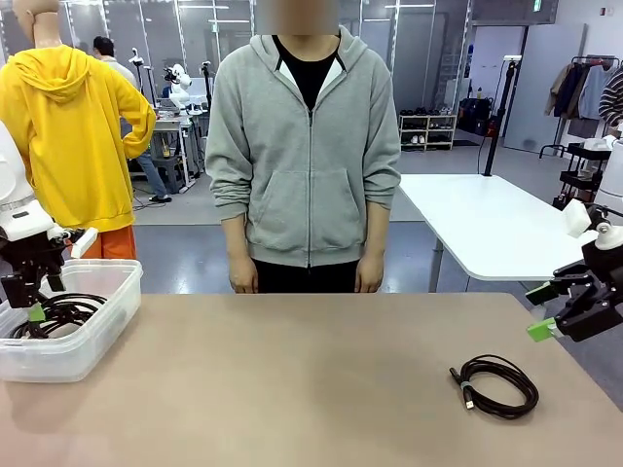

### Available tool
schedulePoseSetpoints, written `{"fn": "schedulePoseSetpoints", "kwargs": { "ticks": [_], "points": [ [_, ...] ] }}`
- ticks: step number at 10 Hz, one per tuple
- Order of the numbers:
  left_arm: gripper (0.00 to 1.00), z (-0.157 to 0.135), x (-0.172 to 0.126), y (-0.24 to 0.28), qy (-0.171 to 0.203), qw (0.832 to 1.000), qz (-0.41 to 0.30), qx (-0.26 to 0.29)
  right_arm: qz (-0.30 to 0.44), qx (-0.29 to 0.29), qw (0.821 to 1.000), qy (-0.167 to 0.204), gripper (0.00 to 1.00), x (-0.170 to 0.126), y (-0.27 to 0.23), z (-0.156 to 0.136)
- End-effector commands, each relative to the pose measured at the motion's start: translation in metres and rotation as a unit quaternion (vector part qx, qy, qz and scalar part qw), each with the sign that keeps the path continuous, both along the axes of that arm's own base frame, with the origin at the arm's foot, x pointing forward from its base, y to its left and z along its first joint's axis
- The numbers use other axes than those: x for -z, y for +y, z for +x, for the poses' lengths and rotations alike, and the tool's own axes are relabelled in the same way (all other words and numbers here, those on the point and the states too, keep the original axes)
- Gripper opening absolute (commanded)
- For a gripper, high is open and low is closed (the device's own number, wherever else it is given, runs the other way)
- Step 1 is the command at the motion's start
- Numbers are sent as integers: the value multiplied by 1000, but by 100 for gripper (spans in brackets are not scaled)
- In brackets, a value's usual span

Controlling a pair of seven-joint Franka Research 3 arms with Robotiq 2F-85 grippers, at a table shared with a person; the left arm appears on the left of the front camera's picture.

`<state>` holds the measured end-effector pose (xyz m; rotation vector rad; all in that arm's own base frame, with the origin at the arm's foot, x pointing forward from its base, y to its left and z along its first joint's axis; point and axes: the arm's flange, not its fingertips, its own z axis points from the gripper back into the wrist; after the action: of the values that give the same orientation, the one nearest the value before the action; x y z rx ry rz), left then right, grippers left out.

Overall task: Organize and store the cables.
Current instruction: Place the USB Extension Cable into the Organizing box.

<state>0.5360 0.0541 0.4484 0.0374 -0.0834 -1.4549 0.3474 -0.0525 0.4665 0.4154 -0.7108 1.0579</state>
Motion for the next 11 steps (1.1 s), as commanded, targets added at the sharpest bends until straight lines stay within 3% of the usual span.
{"fn": "schedulePoseSetpoints", "kwargs": {
  "ticks": [1, 11],
  "points": [
    [100, 4, 4, 1, 3, 1000, 2, 12, 6, -1, 1000, 1, 100, -1, 1, 1],
    [100, 4, 4, 1, 3, 1000, 2, 12, 6, -1, 1000, 1, 100, -1, 1, 1]
  ]
}}
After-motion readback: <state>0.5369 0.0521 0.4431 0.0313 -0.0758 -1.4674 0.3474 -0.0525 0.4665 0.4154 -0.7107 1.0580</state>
